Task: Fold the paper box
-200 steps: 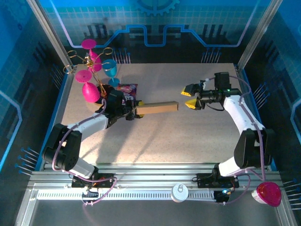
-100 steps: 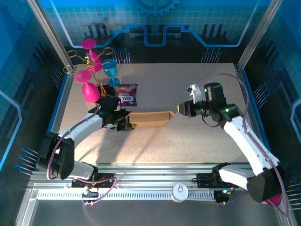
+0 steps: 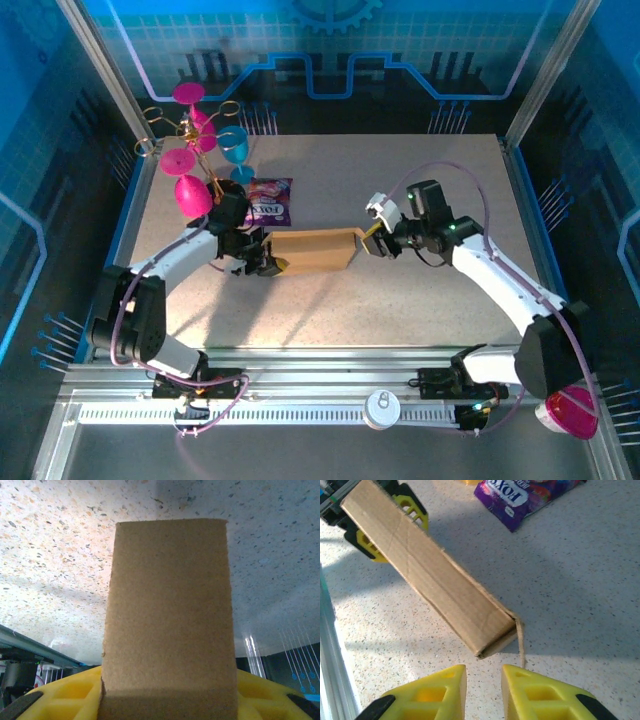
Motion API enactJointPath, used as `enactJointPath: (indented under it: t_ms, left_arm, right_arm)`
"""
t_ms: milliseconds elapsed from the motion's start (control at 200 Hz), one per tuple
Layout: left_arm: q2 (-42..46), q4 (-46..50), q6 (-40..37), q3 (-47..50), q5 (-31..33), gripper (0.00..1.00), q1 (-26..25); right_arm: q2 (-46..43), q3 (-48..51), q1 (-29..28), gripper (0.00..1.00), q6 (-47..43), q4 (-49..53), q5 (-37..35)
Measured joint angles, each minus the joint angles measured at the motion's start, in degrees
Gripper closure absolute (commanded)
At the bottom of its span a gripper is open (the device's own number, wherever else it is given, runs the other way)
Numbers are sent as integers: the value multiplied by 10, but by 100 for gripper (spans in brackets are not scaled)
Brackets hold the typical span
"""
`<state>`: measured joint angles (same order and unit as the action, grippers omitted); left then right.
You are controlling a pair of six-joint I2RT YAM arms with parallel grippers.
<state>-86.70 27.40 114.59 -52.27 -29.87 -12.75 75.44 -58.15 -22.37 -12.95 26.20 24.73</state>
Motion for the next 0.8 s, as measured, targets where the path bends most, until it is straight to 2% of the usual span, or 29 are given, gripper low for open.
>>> enactJointPath:
  t_ms: [135, 510, 640, 800]
  left_arm:
    - [-10, 5, 0, -8, -6, 83, 2]
    - [-15, 13, -5, -16, -6, 81, 3]
    - [-17, 17, -5, -18, -6, 80, 3]
    - [-22, 25, -5, -28, -6, 80, 3]
  right_arm:
    - [26, -32, -16, 81, -8, 15, -7]
    - [81, -90, -24, 81, -6, 52, -73]
    - [99, -109, -23, 85, 1, 69, -71]
    - [104, -111, -23, 93, 11, 83, -63]
